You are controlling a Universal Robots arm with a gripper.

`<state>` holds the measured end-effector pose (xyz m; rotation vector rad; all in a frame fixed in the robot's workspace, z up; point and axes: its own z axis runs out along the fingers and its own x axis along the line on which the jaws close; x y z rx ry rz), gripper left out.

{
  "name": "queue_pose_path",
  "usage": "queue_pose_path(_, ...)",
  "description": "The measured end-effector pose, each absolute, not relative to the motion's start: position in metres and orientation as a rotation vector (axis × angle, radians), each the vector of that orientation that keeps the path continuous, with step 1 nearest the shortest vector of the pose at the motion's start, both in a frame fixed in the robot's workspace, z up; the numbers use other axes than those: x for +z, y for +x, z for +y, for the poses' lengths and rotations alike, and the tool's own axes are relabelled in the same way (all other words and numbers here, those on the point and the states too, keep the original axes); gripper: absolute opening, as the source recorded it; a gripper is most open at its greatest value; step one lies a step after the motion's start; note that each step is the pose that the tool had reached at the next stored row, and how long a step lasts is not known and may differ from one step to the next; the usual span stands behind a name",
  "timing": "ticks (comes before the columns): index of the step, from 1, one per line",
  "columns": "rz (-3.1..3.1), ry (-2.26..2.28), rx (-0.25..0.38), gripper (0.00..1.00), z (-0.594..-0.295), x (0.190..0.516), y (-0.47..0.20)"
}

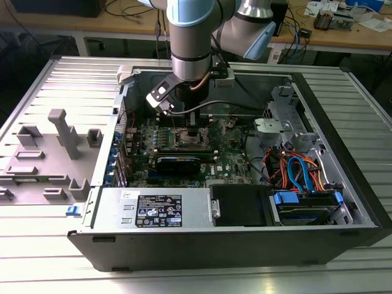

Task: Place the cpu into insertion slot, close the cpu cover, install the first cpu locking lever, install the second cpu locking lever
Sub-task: 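Close the cpu cover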

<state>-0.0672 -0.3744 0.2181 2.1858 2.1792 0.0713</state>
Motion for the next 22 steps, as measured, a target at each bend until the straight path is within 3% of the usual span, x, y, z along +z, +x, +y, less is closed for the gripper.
queue_pose_path(22, 2.189, 2.197, 0.071, 0.17, -0.374, 0.246, -0.062)
